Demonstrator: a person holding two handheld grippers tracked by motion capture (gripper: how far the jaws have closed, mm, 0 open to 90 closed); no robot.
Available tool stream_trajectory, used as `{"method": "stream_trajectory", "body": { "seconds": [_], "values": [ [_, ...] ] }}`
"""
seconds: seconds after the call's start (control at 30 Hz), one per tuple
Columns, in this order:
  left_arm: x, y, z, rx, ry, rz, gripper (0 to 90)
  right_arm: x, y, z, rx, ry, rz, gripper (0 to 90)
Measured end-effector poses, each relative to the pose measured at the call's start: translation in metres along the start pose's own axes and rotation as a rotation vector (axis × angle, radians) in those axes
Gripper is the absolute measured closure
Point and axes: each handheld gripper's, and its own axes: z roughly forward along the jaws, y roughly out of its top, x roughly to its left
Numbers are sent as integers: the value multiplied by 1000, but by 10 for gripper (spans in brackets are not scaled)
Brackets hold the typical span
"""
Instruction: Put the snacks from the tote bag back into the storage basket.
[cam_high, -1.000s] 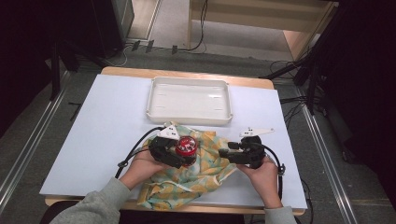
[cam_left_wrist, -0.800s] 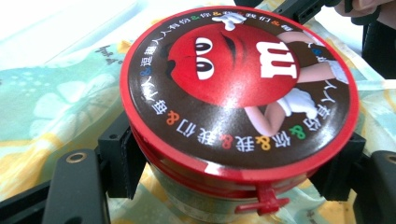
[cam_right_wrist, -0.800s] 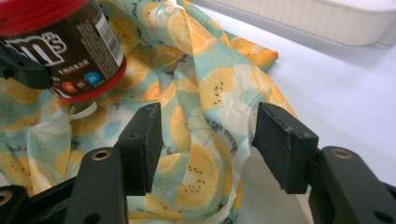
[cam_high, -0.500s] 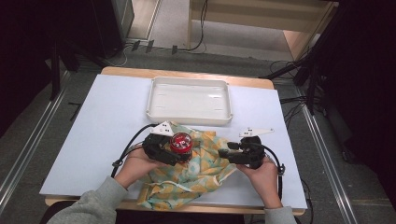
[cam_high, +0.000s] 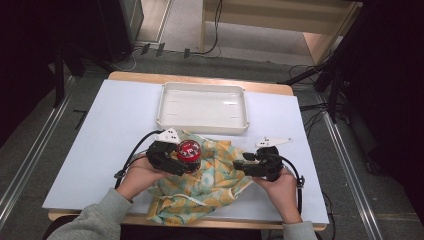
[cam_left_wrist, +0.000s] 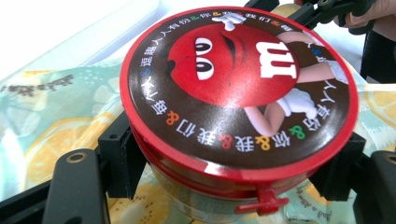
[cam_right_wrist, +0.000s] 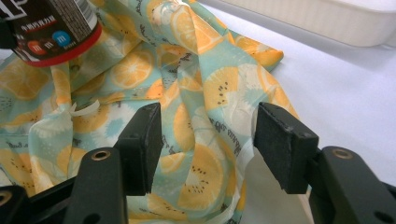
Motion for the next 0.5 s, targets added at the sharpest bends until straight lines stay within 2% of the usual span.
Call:
{"method": "stream_trajectory", "body": {
  "seconds": [0.5],
  "values": [
    [8,1,-22,-1,53,-31,257,1,1,2,0,4,-8,428]
  ]
}}
